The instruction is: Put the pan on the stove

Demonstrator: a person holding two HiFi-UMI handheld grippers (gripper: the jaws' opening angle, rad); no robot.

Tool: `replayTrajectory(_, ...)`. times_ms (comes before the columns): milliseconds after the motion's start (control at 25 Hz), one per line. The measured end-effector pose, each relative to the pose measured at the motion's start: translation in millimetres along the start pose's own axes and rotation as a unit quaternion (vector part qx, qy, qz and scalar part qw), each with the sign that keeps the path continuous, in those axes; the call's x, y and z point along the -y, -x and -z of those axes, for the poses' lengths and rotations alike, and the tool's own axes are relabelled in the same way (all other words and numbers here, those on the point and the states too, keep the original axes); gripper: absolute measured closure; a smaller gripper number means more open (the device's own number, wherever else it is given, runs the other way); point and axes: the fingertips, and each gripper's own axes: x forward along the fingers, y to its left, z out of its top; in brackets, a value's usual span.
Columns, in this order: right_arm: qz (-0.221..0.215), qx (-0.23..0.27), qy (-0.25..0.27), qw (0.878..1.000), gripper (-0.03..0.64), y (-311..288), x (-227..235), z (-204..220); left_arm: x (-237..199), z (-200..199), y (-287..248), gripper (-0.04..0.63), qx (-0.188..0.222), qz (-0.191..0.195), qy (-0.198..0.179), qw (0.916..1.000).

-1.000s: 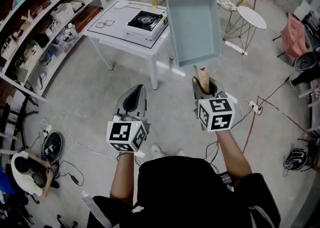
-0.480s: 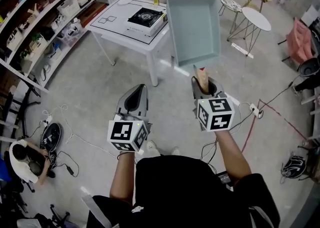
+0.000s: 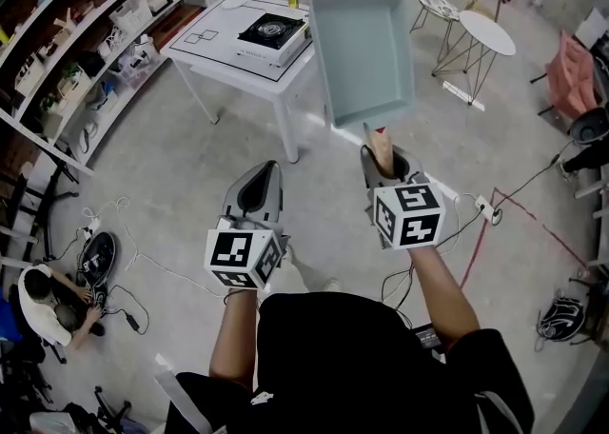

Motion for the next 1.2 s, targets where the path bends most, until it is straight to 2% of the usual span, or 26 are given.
replayTrajectory(320,-0.001,0.003,0.001,1.000,0.534,-31,-3,-6,-25,4,-18,0.584,-0.002,0.004,-0.005,1.0000)
replayTrajectory(1200,0.009,-0.004,0.004,1.000,0.534,-218,-22,-82,-186,-36,-137,0.584,0.001,0.019,0.014,0.9997)
